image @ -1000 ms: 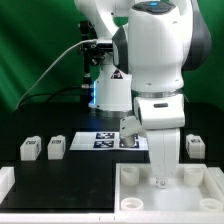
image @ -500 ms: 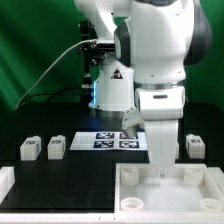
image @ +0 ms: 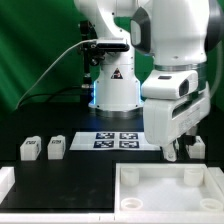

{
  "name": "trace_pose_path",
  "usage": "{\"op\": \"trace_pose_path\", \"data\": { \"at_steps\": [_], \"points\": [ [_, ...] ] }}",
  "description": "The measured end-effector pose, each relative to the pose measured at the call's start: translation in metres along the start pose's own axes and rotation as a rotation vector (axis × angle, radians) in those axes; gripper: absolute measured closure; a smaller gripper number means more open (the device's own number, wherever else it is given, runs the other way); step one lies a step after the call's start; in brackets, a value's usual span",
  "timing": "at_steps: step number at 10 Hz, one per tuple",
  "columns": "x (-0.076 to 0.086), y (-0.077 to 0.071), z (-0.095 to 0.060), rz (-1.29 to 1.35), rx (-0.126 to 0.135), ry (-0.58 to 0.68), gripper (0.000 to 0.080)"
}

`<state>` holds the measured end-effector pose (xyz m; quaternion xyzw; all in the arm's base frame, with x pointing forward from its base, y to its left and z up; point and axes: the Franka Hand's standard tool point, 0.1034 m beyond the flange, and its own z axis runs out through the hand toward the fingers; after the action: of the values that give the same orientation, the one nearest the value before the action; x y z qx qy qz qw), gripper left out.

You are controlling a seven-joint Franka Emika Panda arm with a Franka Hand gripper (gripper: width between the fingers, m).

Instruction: Assemble one leg

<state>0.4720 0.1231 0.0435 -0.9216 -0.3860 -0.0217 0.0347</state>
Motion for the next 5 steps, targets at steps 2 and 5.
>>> {"op": "trace_pose_path", "data": {
  "at_steps": [2,5],
  "points": [
    [0.005,-0.007,0.001,0.17,0.007,0.01,0.0151],
    [0.005,-0.02,0.004,0.58,0.044,0.001,0.0151]
  ]
}}
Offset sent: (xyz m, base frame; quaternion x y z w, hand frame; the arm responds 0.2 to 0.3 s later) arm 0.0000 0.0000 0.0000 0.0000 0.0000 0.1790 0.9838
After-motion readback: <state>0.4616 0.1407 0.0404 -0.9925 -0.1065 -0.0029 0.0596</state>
